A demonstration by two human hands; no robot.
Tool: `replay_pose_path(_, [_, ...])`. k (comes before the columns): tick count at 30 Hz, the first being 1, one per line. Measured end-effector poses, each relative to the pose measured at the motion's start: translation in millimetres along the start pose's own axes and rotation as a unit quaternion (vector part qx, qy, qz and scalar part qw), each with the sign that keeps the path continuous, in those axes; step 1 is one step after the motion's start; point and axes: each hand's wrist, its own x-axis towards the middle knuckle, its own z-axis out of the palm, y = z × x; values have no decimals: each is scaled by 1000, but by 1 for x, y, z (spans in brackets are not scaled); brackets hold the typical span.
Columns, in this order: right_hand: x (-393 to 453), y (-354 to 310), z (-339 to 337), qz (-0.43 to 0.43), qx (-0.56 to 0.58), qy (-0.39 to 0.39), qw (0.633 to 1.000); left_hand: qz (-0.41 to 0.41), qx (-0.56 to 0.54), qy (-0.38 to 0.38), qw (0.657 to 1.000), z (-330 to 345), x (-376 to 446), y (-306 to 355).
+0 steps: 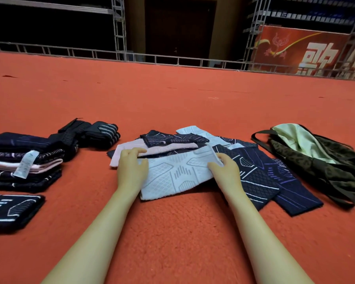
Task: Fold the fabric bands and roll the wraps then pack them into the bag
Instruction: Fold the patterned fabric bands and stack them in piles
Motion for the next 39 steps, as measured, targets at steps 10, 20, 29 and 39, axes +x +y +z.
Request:
replay_pose_path(10, [-10,-4,9,-179,-45,2,983,70,43,-141,987,16,-15,13])
replay_pose_path(20, [-25,5,43,-226,-158,-191,942,46,12,-119,992,15,-13,13])
replay_pose_path(29, [-19,15,40,-205,-252,-135,936,76,0,-127,989,18,-21,21])
replay_pose_path(39, [-11,13,36,-96,-116,-147,978,149,83,-189,967,20,-22,20])
